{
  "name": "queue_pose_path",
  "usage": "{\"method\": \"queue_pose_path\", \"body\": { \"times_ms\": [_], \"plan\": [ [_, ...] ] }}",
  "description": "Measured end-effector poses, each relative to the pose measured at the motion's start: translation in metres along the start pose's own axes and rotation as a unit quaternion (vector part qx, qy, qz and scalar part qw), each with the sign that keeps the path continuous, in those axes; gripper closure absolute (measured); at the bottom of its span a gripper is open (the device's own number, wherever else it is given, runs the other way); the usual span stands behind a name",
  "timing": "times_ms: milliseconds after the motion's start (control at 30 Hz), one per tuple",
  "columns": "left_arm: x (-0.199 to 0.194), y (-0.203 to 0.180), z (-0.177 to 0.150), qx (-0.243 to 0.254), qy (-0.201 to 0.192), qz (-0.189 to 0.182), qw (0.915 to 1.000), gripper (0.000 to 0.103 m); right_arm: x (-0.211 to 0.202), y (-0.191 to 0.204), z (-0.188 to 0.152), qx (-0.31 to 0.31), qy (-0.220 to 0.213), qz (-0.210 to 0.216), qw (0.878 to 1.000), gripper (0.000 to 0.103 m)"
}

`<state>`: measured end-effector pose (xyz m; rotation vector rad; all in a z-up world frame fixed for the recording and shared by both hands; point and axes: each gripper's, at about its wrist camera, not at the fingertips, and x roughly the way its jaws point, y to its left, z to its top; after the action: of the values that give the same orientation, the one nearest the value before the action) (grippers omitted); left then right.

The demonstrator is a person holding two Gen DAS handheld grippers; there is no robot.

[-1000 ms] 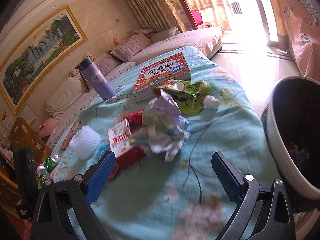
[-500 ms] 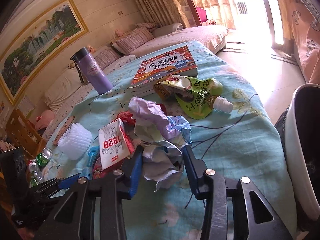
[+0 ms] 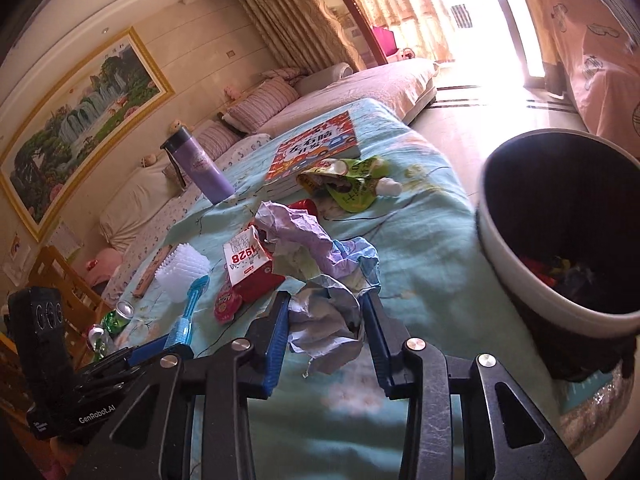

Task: Collect trash
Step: 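Grasp blue brush-shaped packet with left tool while right tool grasps crumpled tissue, then carry blue packet over the bin with left tool while right tool carries tissue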

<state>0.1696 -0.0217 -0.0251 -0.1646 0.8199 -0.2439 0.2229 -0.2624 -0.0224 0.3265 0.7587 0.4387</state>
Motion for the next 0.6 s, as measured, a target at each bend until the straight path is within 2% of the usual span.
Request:
{"method": "queue_pose_path", "body": {
  "times_ms": [600],
  "plan": [
    [0.014, -0.087, 0.006, 0.064, 0.008, -0.042, 0.997, 0.057, -0.076, -0.062, -0.011, 0.062, -0.055, -0.036, 0.996, 0.066]
  ]
}}
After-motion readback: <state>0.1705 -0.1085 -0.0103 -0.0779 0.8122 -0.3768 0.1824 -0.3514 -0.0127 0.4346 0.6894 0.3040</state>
